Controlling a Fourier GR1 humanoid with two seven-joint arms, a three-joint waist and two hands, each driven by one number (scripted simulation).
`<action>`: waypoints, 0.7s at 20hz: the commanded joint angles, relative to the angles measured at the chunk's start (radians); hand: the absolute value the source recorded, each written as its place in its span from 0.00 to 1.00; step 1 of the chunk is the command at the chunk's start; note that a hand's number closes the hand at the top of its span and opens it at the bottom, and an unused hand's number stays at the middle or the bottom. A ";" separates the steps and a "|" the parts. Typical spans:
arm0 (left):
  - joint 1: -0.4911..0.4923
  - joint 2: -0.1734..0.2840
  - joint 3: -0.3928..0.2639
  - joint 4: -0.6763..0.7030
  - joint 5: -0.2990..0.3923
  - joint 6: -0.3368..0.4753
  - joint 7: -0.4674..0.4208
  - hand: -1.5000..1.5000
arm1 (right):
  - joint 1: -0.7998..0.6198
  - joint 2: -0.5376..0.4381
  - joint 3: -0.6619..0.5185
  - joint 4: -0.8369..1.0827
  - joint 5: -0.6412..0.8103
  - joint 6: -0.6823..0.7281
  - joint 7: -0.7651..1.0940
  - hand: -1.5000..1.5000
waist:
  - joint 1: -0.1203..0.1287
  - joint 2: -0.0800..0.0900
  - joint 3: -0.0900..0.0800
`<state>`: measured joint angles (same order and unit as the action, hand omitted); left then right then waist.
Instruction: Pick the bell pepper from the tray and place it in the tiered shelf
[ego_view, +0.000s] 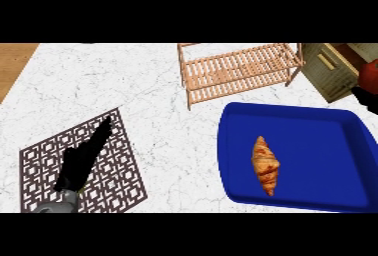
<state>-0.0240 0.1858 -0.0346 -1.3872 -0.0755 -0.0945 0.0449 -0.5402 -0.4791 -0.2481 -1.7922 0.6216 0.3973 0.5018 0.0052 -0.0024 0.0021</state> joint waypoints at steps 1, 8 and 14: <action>0.027 -0.018 -0.008 0.034 -0.021 0.006 -0.027 0.50 | -0.157 -0.033 -0.015 0.140 -0.002 -0.005 0.015 1.00 | 0.006 0.004 -0.003; -0.018 -0.011 0.002 0.031 -0.016 -0.008 0.009 0.50 | -0.397 -0.008 0.038 0.558 0.146 -0.207 -0.057 1.00 | 0.024 0.011 -0.002; -0.019 -0.037 -0.024 -0.031 -0.024 0.000 0.064 0.50 | -0.570 0.016 0.094 0.871 0.210 -0.292 -0.180 1.00 | 0.030 0.012 -0.002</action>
<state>-0.0313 0.1695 -0.0500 -1.4120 -0.0941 -0.1064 0.0794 -1.0245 -0.4690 -0.1717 -1.1117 0.7968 0.1662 0.4085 0.0352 0.0084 0.0003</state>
